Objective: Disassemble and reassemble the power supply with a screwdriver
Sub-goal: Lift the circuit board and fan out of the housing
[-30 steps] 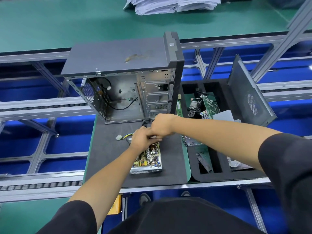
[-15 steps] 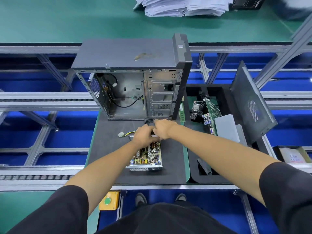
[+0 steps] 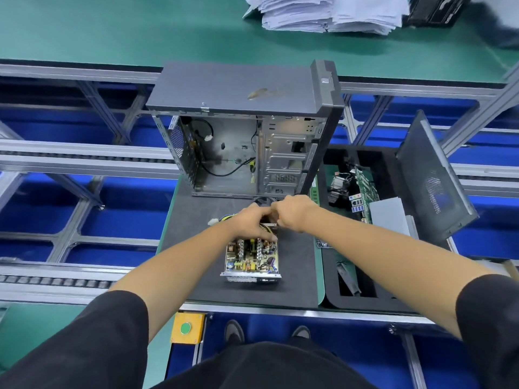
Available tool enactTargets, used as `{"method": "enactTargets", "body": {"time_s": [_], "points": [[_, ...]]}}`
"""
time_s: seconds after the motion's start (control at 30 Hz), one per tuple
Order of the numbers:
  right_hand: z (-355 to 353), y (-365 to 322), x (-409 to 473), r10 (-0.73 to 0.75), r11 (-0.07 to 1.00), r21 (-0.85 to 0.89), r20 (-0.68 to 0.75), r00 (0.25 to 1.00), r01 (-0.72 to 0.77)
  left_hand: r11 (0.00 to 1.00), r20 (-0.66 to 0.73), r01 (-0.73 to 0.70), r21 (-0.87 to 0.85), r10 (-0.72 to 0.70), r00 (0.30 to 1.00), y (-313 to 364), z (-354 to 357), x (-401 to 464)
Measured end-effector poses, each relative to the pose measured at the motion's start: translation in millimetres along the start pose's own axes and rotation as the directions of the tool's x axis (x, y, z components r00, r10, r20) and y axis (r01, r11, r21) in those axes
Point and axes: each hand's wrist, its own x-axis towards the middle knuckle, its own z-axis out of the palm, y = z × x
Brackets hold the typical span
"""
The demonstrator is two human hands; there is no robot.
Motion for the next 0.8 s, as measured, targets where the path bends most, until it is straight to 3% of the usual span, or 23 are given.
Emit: {"method": "enactTargets", "body": {"time_s": [0.1,0.17,0.37,0.57,0.63,0.73,0.8], "points": [[3,-5,-1,0.165,0.983,0.068,0.074,0.984,-0.17,0.996,0.01,-0.05,-0.079,0.051,0.999,-7,-8,-4],[1,-5,-2,0.165,0.986,0.005,0.089,0.982,-0.166,0.996,0.019,-0.055,-0.075,0.057,0.998,-11,-16,-8],[-13,9,-8,-0.101,0.963,-0.241,0.076,0.992,0.117,0.991,-0.125,0.024,-0.135,-0.041,0.991,-33,-36,-21],[-8,16,-2,-0.376,0.867,-0.331,0.06,0.925,0.374,0.986,-0.3,0.018,-0.167,-0.068,0.951,-70,-32,-50],[-2,15,-2,-0.368,0.865,-0.36,0.015,0.93,0.349,0.986,-0.303,0.009,-0.167,-0.06,0.951,-78,-29,-56],[3,11,-2,-0.268,0.917,-0.317,-0.037,0.963,0.243,0.985,-0.202,0.007,-0.174,-0.043,0.979,-81,-26,-61],[5,8,-3,-0.181,0.948,-0.278,-0.068,0.981,0.156,0.995,-0.16,-0.021,-0.094,0.006,0.987,-80,-23,-62]]}}
